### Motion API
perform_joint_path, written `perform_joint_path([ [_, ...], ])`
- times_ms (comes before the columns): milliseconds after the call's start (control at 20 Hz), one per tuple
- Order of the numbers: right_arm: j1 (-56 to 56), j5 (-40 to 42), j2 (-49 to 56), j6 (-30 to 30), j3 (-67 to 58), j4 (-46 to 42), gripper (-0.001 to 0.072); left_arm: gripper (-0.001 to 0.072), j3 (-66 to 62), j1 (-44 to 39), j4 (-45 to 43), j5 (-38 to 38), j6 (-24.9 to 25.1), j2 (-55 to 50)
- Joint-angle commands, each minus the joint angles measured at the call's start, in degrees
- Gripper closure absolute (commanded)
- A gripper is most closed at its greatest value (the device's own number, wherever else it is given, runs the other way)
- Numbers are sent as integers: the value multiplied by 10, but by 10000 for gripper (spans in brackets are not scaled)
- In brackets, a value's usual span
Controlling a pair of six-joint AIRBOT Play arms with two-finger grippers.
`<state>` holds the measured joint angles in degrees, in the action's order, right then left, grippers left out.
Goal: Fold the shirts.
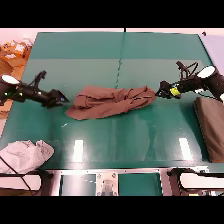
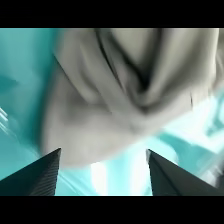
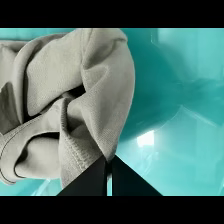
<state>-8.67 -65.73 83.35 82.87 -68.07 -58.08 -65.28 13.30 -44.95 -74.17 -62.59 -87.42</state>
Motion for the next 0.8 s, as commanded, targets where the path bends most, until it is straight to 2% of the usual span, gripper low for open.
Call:
perform_joint_path([
  [0,-19,2,1,-7,1,0,693,108,-66,-9,0,59,-2,0],
  [250,-33,17,9,-7,1,0,693,108,-67,-120,3,64,17,-31],
  [400,-33,19,16,-7,1,0,693,108,-68,-200,5,113,28,-54],
  [550,-33,19,23,-9,1,0,693,110,-69,-233,3,148,31,-66],
  [600,-33,19,23,-11,1,0,693,148,-69,-233,3,167,31,-66],
  [650,-33,19,23,-11,1,0,693,342,-71,-228,3,186,31,-66],
  [700,-33,19,23,-11,1,0,693,578,-72,-223,3,199,31,-66],
  [750,-33,19,23,-11,1,0,693,684,-72,-219,3,208,31,-66],
])
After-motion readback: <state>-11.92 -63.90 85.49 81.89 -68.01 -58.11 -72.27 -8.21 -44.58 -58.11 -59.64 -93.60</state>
